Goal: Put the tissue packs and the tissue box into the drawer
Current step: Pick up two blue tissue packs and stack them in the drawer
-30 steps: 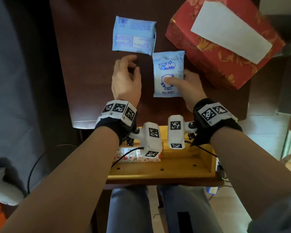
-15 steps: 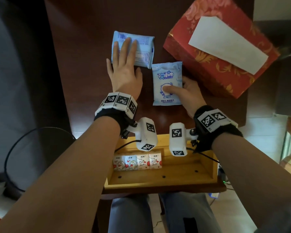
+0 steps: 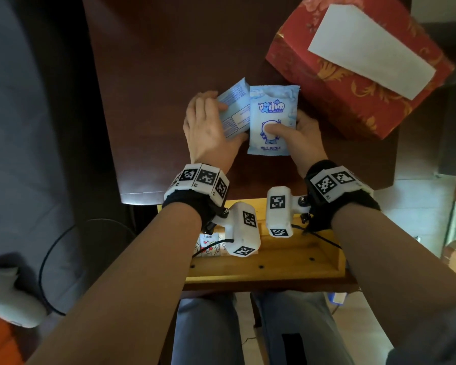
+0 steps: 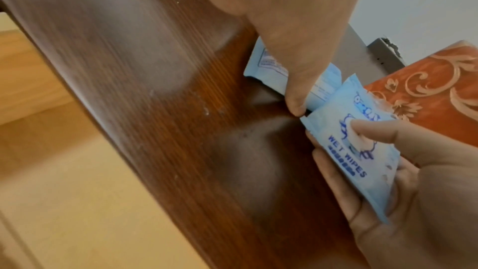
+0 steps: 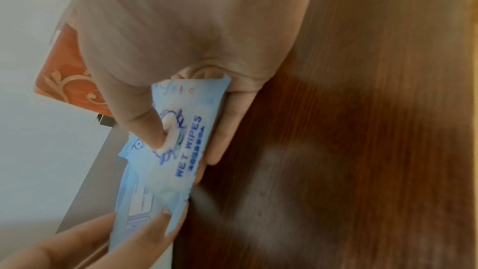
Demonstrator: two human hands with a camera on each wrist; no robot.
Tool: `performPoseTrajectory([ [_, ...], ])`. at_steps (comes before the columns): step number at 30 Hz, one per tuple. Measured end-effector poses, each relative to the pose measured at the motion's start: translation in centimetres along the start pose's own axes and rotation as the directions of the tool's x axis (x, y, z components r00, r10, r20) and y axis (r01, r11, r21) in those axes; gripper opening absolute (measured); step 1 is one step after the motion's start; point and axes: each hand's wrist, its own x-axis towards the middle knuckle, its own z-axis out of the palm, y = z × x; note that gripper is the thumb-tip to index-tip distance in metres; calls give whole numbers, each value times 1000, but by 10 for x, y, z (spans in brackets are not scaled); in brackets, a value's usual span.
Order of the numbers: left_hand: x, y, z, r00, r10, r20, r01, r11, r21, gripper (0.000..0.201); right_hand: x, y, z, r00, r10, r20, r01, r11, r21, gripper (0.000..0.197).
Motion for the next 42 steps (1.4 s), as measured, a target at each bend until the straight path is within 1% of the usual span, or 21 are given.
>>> performPoseTrajectory([
  [3, -6, -1, -3, 1000, 14, 2, -14, 999, 45, 63, -2, 0, 0, 1000, -8, 12, 7, 1000, 5, 36],
  [7, -18, -1, -6, 998, -10, 60, 4, 996, 92, 77, -9, 3, 1, 1000, -19, 18, 19, 1000, 16, 34],
  [10, -29, -3, -6, 995, -24, 101, 14, 995, 100, 78, -16, 7, 3, 999, -30, 14, 29, 999, 21, 33],
  [12, -38, -6, -4, 993, -28, 118, 15, 994, 110, 78, -22, 10, 5, 999, -26, 39, 25, 1000, 11, 30],
  [16, -60, -12, 0, 993, 10, 115, -26, 990, 136, 82, -35, 20, 5, 996, 30, 86, -30, 1000, 1, 27],
  [19, -71, -16, 0, 989, 25, 143, -44, 990, 130, 82, -44, 30, 2, 989, 97, 110, -99, 995, 10, 26],
  [21, -76, -19, -2, 986, 16, 164, -37, 992, 123, 80, -51, 37, 1, 982, 136, 132, -143, 989, 38, 21],
  [25, -88, -26, -6, 985, 36, 169, -58, 991, 125, 71, -64, 46, 3, 975, 185, 124, -199, 974, 111, 12],
  [27, -95, -30, -10, 984, 33, 173, -49, 995, 86, 66, -70, 49, 5, 977, 177, 120, -193, 971, 138, 11],
  [30, -105, -33, -18, 986, 10, 164, -7, 1000, -15, 61, -78, 53, 7, 978, 186, 98, -203, 955, 218, 8],
  [32, -112, -36, -22, 984, 13, 177, 0, 997, -76, 56, -82, 54, 7, 977, 196, 84, -212, 941, 266, 10],
  [35, -123, -42, -26, 987, 25, 161, 4, 984, -176, 45, -86, 59, 8, 974, 213, 78, -226, 936, 268, 15],
  [37, -127, -45, -30, 990, -23, 138, 59, 964, -260, 34, -91, 63, 11, 969, 235, 72, -245, 930, 274, 19],
  [39, -131, -49, -31, 984, -90, 153, 134, 942, -307, 27, -96, 68, 15, 971, 231, 54, -237, 942, 237, 15],
  [41, -136, -54, -32, 972, -140, 191, 200, 916, -347, 26, -104, 73, 21, 975, 220, 39, -223, 962, 158, 8],
  [42, -138, -57, -32, 964, -162, 210, 230, 905, -359, 28, -107, 76, 24, 975, 218, 41, -222, 967, 128, 9],
])
